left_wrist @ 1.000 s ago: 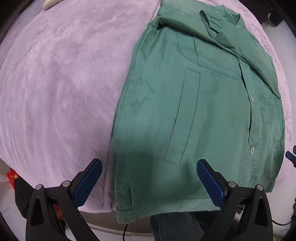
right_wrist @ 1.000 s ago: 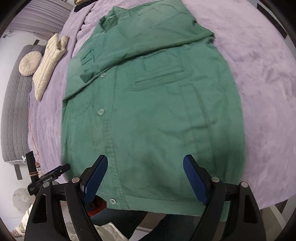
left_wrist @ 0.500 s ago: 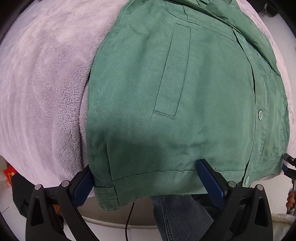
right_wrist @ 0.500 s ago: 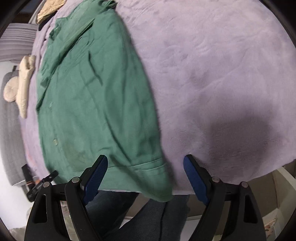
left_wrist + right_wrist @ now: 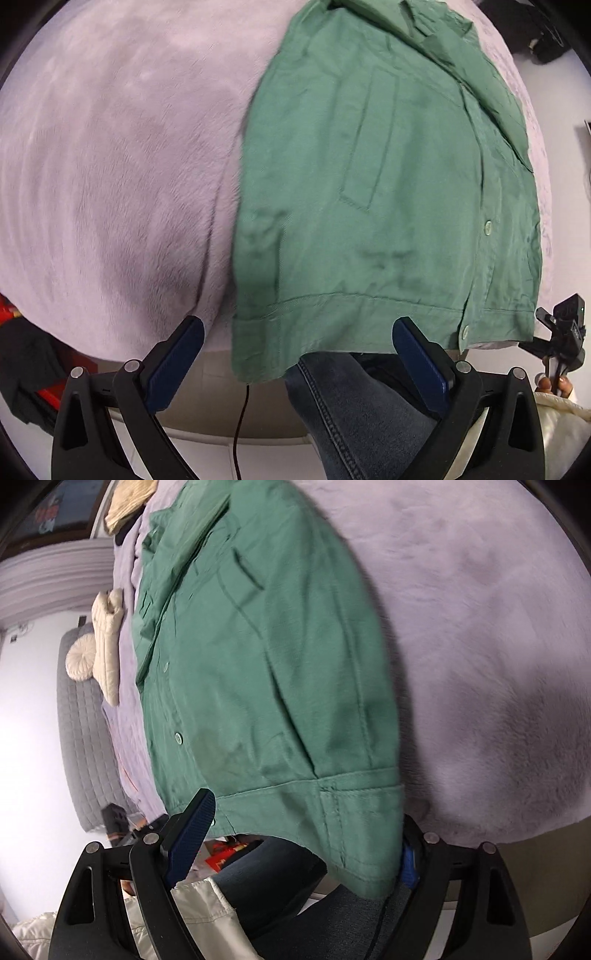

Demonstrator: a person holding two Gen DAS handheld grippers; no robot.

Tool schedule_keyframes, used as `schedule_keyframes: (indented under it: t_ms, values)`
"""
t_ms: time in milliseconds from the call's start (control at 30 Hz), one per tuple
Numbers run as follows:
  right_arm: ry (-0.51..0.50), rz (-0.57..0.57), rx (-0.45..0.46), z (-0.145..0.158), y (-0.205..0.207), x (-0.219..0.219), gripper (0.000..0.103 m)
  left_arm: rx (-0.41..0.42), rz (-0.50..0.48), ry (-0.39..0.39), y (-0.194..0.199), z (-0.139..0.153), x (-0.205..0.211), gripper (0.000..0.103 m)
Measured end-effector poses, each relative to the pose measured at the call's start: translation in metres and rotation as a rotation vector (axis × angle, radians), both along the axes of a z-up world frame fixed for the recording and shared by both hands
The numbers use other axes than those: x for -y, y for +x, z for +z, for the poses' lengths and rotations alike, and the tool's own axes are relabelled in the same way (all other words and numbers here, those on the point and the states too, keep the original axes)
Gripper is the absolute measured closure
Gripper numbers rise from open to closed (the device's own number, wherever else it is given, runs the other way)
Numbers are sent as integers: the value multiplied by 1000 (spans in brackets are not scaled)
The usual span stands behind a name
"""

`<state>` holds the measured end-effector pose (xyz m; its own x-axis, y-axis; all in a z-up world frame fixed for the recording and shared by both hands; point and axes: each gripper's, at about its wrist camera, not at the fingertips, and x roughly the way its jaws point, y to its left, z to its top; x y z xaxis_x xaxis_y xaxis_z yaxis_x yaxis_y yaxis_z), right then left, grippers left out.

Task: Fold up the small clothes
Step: 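Close both grippers on the jacket hem, then lift the held hem with both grippers and fold it over toward the collar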

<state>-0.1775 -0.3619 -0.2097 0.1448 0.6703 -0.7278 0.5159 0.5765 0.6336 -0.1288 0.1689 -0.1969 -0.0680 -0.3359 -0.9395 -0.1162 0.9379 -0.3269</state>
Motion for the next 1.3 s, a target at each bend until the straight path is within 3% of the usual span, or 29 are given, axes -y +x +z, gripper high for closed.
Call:
schedule_keyframes:
  t_ms: [200, 267, 300, 333, 367, 400, 433, 467, 633, 800, 1133, 1300]
  values:
    - [53, -21, 1, -4, -9, -3, 16, -48, 42, -46, -4, -20, 13, 1]
    - [54, -10, 8, -2, -7, -8, 16, -41, 39, -21, -10, -20, 24, 10]
    - [51, -12, 11, -2, -6, -9, 16, -34, 34, -3, -12, -18, 26, 31]
    - [47, -20, 14, -1, -5, -11, 16, -36, 29, 10, -14, -16, 29, 61]
    - [42, -32, 14, 0, -4, -11, 21, -41, 31, 4, -16, -15, 31, 75]
    - [33, -44, 13, 1, -4, -10, 47, -37, 39, -11, -17, -12, 31, 89]
    - [17, -48, 7, 2, -3, -9, 68, -22, 43, -13, -18, -7, 31, 91]
    - [1, -50, 1, 4, -3, -8, 96, 1, 37, -14, -20, 0, 30, 95]
    - [72, -105, 107, 29, -1, -5, 96, 81, 59, -125, -15, 42, 20, 96]
    - [170, -192, 211, 56, 22, -2, 96, 170, 123, -223, 18, 81, 0, 96]
    - [206, -332, 402, 119, 124, -6, 96, 335, 82, -305, 147, 140, -10, 96]
    - [180, -345, 479, 141, 194, -5, 96, 375, 28, -296, 233, 145, 5, 96]
